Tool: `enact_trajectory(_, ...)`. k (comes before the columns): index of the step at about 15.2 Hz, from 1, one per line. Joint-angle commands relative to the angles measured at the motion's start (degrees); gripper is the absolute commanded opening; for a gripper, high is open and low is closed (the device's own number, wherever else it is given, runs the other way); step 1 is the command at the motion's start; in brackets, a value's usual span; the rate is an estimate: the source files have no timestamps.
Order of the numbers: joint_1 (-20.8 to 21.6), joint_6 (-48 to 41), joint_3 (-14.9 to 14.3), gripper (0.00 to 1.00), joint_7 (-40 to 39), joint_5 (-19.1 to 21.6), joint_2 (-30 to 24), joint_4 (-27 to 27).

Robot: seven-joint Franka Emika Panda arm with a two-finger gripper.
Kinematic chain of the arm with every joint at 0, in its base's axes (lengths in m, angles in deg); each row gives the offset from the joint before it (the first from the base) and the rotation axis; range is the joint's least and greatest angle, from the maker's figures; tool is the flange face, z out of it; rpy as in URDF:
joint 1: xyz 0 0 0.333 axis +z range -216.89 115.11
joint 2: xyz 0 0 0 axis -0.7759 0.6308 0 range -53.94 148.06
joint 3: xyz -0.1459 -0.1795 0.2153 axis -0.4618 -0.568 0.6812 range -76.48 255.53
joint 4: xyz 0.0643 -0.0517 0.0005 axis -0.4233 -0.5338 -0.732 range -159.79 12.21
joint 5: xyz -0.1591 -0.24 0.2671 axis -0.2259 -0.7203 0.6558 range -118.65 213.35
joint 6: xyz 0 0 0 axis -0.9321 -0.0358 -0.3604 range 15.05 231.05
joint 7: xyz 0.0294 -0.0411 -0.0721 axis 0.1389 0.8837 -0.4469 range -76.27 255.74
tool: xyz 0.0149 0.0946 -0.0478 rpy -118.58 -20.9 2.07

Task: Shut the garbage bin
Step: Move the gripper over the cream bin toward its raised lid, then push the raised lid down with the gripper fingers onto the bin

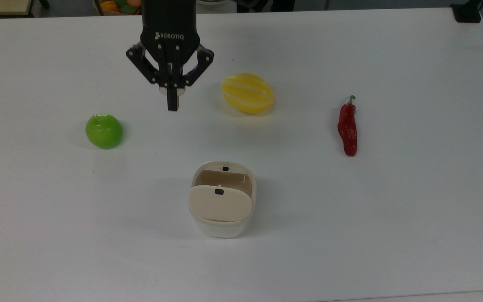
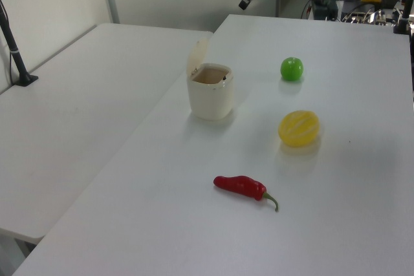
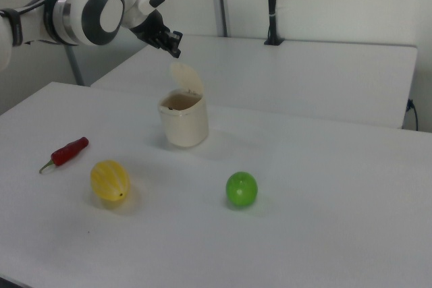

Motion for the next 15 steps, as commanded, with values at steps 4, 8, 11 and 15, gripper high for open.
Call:
enact_trajectory(4,1.3,16.8,0.0,0.00,0.8,0.8,9.4,4.5)
enact_trajectory(8,2.5,25.0,0.0,0.00,0.5,0.7,13.8,4.5)
enact_trajectory(11,2.9,28.8,0.0,0.00,0.5,0.7,15.7,4.5)
enact_trajectory(15,2.9,34.6,-0.2,0.00,0.5,0.7,18.1,5.1)
